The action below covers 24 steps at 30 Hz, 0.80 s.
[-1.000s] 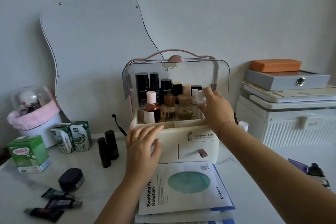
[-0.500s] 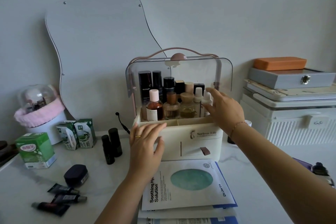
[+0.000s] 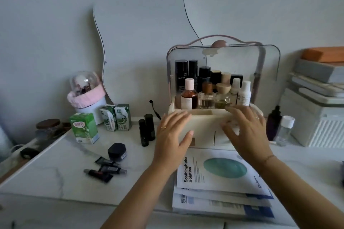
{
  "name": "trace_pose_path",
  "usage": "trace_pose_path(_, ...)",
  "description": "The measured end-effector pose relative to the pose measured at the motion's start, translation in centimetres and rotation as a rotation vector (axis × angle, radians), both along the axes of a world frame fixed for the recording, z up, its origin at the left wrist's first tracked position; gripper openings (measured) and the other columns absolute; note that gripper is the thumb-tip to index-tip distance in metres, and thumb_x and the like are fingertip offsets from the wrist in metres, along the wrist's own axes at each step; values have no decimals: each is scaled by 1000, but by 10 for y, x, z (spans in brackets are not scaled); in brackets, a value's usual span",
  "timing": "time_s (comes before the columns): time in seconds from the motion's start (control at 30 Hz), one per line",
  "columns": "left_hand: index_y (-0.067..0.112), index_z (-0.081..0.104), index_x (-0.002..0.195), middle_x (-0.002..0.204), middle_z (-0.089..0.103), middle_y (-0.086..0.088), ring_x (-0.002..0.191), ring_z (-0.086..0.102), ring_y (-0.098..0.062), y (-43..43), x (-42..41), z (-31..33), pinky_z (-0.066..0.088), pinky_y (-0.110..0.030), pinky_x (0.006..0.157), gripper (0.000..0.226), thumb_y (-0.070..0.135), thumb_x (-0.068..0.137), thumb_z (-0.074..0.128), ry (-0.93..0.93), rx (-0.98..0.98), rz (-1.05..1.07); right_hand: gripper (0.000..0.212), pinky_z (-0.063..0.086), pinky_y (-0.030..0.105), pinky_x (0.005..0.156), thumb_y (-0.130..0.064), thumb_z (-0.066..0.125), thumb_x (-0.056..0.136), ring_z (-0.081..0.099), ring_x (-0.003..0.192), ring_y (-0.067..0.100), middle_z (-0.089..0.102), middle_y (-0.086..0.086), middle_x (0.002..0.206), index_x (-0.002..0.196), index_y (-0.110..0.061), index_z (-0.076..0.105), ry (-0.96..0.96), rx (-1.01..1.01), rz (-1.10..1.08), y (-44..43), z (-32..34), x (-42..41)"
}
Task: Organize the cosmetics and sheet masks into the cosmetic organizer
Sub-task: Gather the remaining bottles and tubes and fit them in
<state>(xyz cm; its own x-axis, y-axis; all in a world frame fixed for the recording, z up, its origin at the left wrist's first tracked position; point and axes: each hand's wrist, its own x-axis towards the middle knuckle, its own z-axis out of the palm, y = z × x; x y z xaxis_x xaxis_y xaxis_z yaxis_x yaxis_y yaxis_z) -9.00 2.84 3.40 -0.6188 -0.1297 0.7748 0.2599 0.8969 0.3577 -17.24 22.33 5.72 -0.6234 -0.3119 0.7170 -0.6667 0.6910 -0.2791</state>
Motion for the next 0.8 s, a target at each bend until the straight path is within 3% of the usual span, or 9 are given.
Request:
trace_pose_path(0.17, 15, 62, 116, 114, 56, 10, 110, 50, -8, -39, 41, -20, 32, -8, 96, 32, 19, 85, 65, 153, 268, 218, 39, 16, 50, 116, -31, 62, 86, 49, 123, 27, 61, 6, 124, 122, -14, 61, -11, 37, -6, -6, -7, 12)
trace_pose_path(0.27, 18, 63, 114, 110, 59, 8, 100, 56, -5, -70, 60, -24, 44, -18, 88, 29, 15, 85, 67, 146, 476, 268, 42, 21, 53, 114, -27, 63, 85, 45, 126, 30, 56, 10, 130, 124, -12, 58, -70, -24, 28, -8, -6, 24)
trace_pose_path(0.37, 25, 64, 108, 109, 62, 9, 100, 57, -6, -107, 83, -30, 39, -6, 79, 21, 21, 87, 64, 75, 579, 311, 41, 35, 52, 107, -31, 60, 83, 44, 124, 29, 52, 8, 132, 122, -16, 57, -113, -77, 141, -13, -12, 49)
trace_pose_path(0.47, 31, 64, 101, 110, 62, 8, 107, 56, -14, -143, 105, -44, 39, -20, 82, 15, 28, 86, 65, -148, 605, 351, 38, 41, 46, 102, -40, 56, 81, 43, 126, 23, 50, 1, 135, 116, -26, 60, -246, -33, 198, -16, -22, 69)
trace_pose_path(0.57, 29, 64, 109, 118, 60, 6, 112, 53, -13, -164, 115, -54, 38, -26, 85, 27, 33, 83, 69, -324, 575, 367, 29, 45, 33, 96, -38, 60, 83, 45, 122, 17, 49, -6, 135, 111, -32, 61, -404, -15, 249, -20, -35, 77)
trace_pose_path(0.67, 30, 59, 119, 126, 55, 9, 115, 48, -7, -170, 108, -51, 36, -26, 89, 43, 35, 79, 73, -409, 533, 329, 25, 46, 25, 92, -30, 62, 85, 46, 111, 9, 51, -6, 130, 109, -27, 63, -440, -19, 272, -22, -44, 78)
trace_pose_path(0.8, 24, 52, 131, 133, 53, 5, 121, 47, -10, -175, 87, -49, 35, -27, 93, 63, 35, 74, 77, -509, 507, 317, 24, 40, 12, 83, -30, 61, 85, 49, 99, 6, 54, -10, 119, 108, -23, 64, -442, 32, 278, -21, -49, 78)
